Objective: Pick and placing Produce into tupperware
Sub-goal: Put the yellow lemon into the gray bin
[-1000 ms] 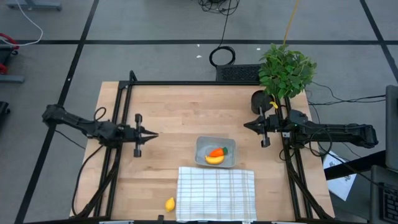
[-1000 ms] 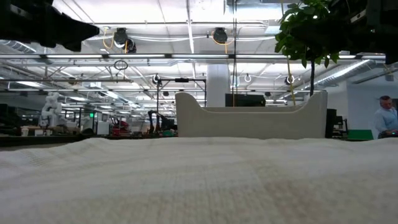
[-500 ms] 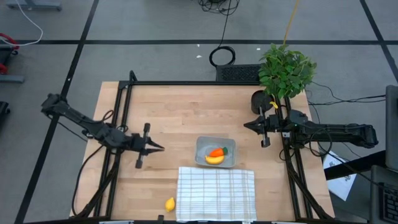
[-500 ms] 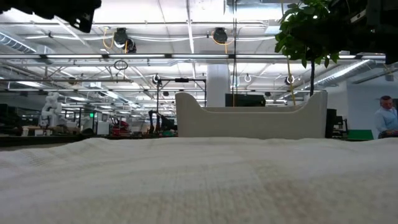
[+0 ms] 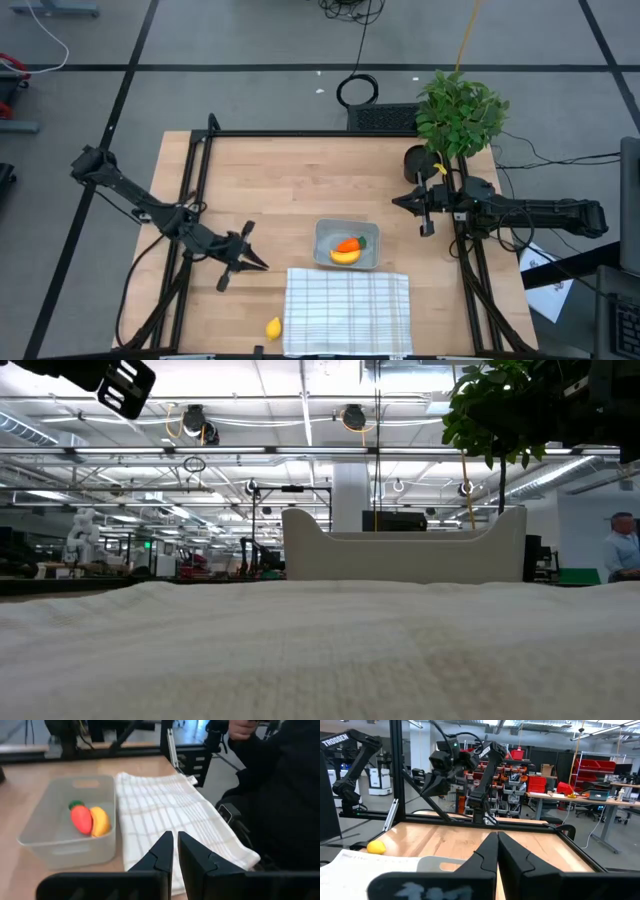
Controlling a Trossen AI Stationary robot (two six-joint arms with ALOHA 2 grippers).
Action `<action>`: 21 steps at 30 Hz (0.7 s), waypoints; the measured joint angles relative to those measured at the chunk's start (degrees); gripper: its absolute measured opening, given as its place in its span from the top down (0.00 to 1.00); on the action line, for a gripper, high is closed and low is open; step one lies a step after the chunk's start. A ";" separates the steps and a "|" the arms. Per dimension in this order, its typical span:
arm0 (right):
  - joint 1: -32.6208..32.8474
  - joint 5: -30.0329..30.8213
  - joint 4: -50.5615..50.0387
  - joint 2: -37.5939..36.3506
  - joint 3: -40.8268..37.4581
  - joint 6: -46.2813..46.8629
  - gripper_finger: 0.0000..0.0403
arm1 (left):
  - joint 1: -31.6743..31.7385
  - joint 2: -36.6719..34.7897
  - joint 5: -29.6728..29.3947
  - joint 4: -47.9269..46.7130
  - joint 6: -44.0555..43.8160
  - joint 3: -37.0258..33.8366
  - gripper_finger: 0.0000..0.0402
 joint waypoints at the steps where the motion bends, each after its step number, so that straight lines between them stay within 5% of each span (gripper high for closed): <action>1: 0.00 0.00 -0.04 0.00 0.00 0.01 1.00 | -0.10 0.99 0.03 0.03 -1.16 0.42 0.92; 7: 0.00 0.00 -0.81 0.01 0.00 0.04 1.00 | -0.91 6.98 4.15 -0.02 -5.84 3.24 0.92; 21: 0.00 0.02 -0.45 0.03 0.00 -1.07 1.00 | -5.71 16.56 3.56 0.16 -29.63 6.54 0.92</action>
